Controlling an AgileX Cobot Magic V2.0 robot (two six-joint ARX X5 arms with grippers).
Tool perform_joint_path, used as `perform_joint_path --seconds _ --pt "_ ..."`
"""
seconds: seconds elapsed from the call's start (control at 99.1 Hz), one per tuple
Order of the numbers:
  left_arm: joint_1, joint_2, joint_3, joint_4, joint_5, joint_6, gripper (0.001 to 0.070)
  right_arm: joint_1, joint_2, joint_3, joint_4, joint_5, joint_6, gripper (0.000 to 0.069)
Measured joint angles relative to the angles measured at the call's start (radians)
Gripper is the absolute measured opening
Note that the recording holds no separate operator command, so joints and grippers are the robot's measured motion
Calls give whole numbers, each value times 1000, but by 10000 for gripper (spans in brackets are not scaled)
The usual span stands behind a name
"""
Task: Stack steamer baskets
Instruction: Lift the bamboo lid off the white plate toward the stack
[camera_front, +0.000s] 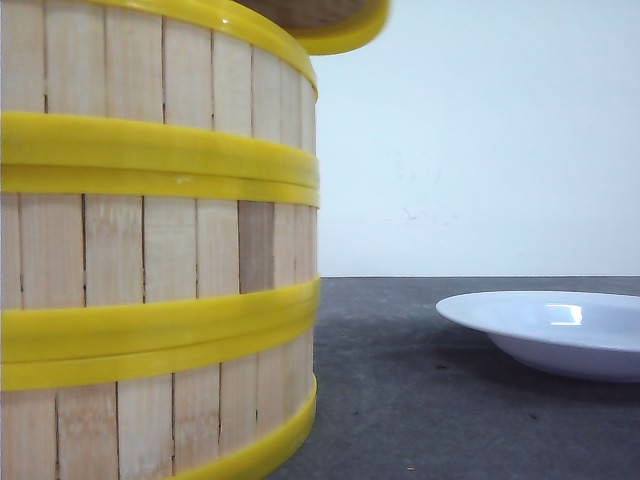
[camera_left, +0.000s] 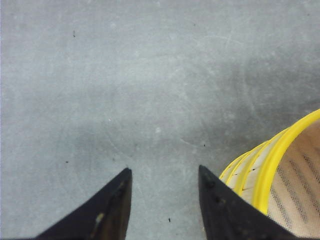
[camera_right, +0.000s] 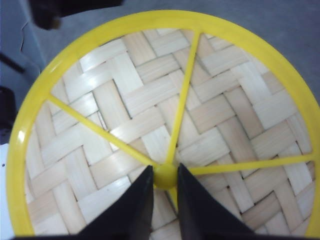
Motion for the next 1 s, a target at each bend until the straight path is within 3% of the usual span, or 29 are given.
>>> perform_joint_path --seconds 0.999 --pt "0 8 0 43 0 -4 242 102 126 14 9 27 -66 50"
